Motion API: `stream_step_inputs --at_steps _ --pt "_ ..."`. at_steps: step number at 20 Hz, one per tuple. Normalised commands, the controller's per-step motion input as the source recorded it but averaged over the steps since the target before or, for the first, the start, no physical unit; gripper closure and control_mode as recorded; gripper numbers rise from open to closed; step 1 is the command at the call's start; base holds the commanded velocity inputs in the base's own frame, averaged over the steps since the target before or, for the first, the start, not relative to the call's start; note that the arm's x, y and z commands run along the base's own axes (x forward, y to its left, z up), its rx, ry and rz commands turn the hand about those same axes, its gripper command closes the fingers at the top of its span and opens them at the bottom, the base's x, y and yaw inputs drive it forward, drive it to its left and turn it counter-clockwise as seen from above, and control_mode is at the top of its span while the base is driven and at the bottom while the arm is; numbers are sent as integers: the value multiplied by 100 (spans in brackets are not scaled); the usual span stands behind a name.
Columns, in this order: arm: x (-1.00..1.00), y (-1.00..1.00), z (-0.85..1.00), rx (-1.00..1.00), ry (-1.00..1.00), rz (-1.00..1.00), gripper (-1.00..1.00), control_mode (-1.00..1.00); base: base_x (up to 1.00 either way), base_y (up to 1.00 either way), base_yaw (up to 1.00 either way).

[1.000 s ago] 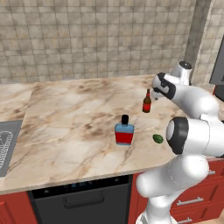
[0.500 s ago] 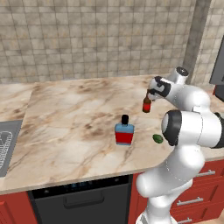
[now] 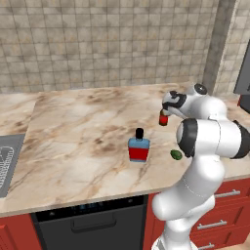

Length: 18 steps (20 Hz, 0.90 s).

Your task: Place the liquor and beer on the top shelf of the fridge to keep them out of children's reach, and place the avocado on lower shelves for easy access.

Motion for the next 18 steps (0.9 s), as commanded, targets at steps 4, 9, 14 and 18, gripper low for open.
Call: stream_step_inputs --at_steps 4,9,14,18 --pt "27 -1 -8 1 -4 0 -100 -100 0 0 0" --pt "29 -6 0 3 0 0 -100 -100 0 0 0" --pt "29 -10 0 3 0 0 -100 -100 0 0 0" --pt "30 -11 0 4 0 0 -100 -100 0 0 0"
